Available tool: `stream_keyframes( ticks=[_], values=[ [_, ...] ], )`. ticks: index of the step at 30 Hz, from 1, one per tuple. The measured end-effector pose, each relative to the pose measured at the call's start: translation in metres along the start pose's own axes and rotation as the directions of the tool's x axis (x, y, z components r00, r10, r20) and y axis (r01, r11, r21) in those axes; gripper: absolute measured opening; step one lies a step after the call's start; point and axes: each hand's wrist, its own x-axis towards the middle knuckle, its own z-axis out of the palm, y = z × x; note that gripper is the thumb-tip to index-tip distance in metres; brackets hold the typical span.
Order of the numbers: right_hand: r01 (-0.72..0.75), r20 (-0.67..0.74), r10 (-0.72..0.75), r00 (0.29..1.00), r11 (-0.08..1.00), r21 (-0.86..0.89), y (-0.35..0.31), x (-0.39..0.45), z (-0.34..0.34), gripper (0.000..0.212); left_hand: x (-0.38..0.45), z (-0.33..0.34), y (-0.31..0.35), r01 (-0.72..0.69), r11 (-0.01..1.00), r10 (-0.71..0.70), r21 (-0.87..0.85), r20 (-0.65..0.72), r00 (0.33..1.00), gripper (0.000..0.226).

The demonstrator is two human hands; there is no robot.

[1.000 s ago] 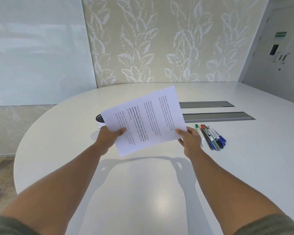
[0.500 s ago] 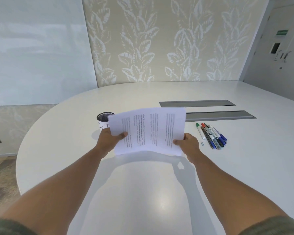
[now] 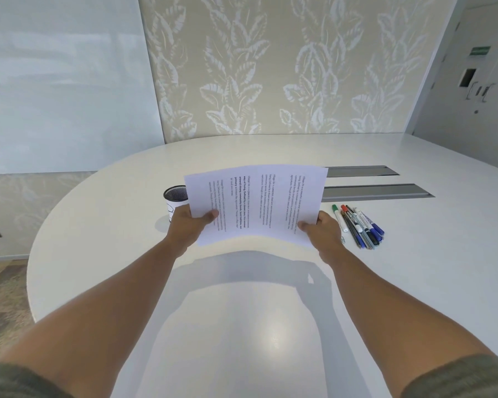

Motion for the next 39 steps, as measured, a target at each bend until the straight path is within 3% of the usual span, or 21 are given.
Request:
stream_keyframes(
  ticks=[5,18,23,29,34,39],
  values=[
    [-0.099,0.081,0.104,0.991,0.993,-0.067,0.020,-0.007,-0.002,0.034,-0.009,-0.003,-0.018,0.056,0.995,-0.060,0.081,0.052,0.997,0.029],
    [-0.136,0.041,0.141,0.989,0.985,-0.107,0.023,-0.009,-0.004,0.026,-0.008,0.009,-0.016,0.068,0.994,-0.070,0.087,0.020,0.997,0.031],
    [-0.188,-0.075,0.206,0.976,0.962,0.199,0.016,-0.006,-0.007,0.030,-0.005,0.012,-0.008,0.076,0.994,-0.077,-0.079,-0.008,0.997,0.018],
    [-0.251,-0.034,0.330,0.943,0.777,0.578,0.010,-0.008,-0.009,0.042,-0.002,0.020,-0.002,0.148,0.977,-0.156,-0.155,-0.043,0.987,0.022],
    [-0.297,0.061,0.364,0.930,0.641,0.708,0.004,-0.009,-0.003,0.050,-0.002,0.030,0.000,0.193,0.946,-0.214,-0.260,-0.053,0.975,0.014],
    [-0.308,0.131,0.309,0.942,0.643,0.701,-0.002,-0.010,0.008,0.033,-0.005,0.049,0.002,0.227,0.919,-0.266,-0.324,-0.081,0.961,0.004]
  ],
)
